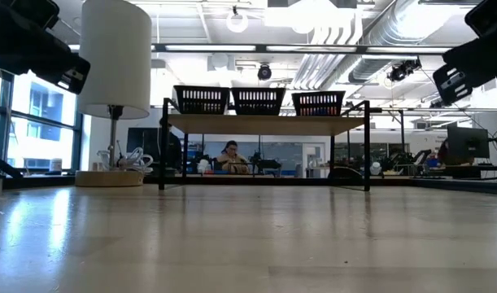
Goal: Pick & Place Office Desk Supplies
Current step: Return to Home Position
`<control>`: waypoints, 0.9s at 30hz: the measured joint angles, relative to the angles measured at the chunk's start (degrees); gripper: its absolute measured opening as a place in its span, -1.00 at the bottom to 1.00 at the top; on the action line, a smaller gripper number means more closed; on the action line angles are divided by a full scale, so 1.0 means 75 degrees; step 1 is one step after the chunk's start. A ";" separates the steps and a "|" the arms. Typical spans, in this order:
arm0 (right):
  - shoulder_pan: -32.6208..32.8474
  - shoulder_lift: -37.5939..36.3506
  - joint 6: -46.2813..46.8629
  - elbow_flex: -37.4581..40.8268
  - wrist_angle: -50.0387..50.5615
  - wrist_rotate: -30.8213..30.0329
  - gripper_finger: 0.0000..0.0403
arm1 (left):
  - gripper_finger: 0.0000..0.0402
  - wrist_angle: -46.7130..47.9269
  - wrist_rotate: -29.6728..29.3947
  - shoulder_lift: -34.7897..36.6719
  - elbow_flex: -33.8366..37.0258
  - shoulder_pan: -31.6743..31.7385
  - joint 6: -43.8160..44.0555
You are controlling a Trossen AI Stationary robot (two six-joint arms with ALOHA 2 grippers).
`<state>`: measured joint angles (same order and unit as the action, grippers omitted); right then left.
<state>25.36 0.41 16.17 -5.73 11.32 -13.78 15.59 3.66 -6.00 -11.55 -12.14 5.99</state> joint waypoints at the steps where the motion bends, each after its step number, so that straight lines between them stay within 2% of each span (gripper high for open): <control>1: 0.0000 0.0021 -0.0116 0.0027 -0.0002 0.0016 -0.99 | -0.50 0.0004 0.0000 0.0000 0.0000 0.0000 -0.0002; 6: -0.0005 -0.0007 -0.1018 0.0189 -0.0930 0.0039 -0.99 | -0.50 0.0059 -0.0003 -0.0041 0.0009 0.0000 -0.0008; 9: 0.0000 -0.0004 -0.1479 0.0229 -0.1285 0.0433 -0.99 | -0.50 0.0115 -0.0011 -0.0044 0.0015 -0.0003 0.0104; 14: 0.0003 -0.0004 -0.1659 0.0238 -0.1279 0.0978 -0.99 | -0.50 0.0203 0.0051 -0.0044 0.0015 -0.0003 0.0178; 18: 0.0003 -0.0004 -0.1962 0.0670 -0.1879 0.1171 -0.99 | -0.50 0.0358 0.0067 -0.0050 0.0015 -0.0003 0.0181; 23: 0.0001 0.0002 -0.1950 0.0695 -0.1951 0.0495 -0.99 | -0.50 0.0412 0.0071 -0.0050 0.0020 -0.0003 0.0205; 27: -0.0003 0.0010 -0.1967 0.0698 -0.1936 0.0312 -0.99 | -0.50 0.0434 0.0073 -0.0050 0.0020 -0.0003 0.0506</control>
<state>25.34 0.49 1.41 -0.49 -3.20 -11.44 18.85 4.21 -6.37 -11.40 -12.16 9.79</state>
